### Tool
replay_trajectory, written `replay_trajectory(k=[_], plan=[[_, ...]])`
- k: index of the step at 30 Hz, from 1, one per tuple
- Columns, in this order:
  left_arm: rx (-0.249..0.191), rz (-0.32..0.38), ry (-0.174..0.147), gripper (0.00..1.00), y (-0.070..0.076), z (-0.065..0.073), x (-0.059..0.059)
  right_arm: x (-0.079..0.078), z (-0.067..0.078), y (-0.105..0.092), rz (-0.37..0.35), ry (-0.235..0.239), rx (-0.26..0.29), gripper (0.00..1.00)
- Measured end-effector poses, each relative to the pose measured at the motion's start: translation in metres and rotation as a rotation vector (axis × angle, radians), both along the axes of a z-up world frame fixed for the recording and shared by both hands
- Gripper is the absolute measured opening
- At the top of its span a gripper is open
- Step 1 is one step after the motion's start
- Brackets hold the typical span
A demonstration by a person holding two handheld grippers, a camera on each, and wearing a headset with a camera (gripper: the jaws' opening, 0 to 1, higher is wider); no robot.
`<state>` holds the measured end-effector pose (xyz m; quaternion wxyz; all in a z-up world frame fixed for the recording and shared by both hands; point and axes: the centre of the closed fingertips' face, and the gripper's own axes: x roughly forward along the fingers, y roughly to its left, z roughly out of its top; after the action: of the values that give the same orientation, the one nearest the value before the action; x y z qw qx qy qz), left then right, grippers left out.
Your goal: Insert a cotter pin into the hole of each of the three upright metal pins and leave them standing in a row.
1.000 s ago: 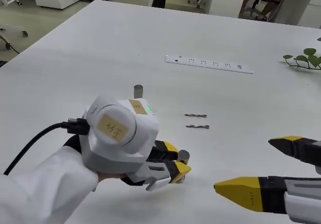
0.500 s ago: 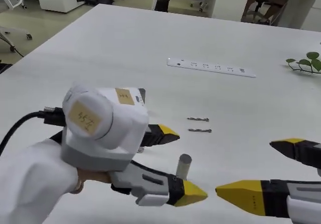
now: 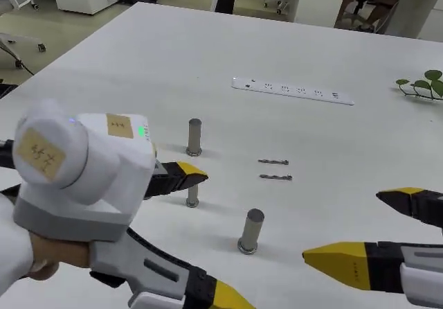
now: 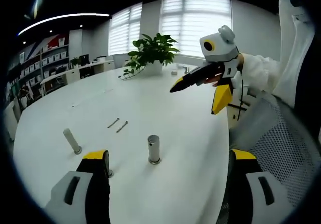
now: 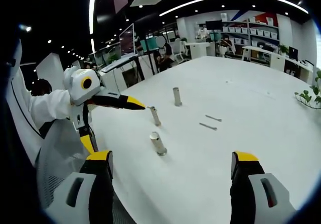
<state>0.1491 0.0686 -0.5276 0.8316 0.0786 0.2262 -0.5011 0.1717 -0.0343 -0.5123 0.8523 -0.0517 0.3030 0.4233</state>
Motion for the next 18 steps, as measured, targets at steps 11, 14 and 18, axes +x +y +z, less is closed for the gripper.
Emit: replay_trajectory(k=[11, 14, 18], plan=[[-0.003, 0.086, 0.03, 0.99, 0.032, -0.002, -0.008, 0.015, 0.002, -0.007, 0.017, -0.015, -0.05, 0.94], [-0.011, 0.103, 0.04, 0.99, 0.037, -0.001, -0.012, 0.023, 0.005, -0.01, 0.043, -0.034, -0.081, 0.91], [-0.013, 0.113, 0.04, 0.99, 0.038, 0.001, -0.015, 0.032, 0.006, -0.011, 0.083, -0.05, -0.119, 0.89]])
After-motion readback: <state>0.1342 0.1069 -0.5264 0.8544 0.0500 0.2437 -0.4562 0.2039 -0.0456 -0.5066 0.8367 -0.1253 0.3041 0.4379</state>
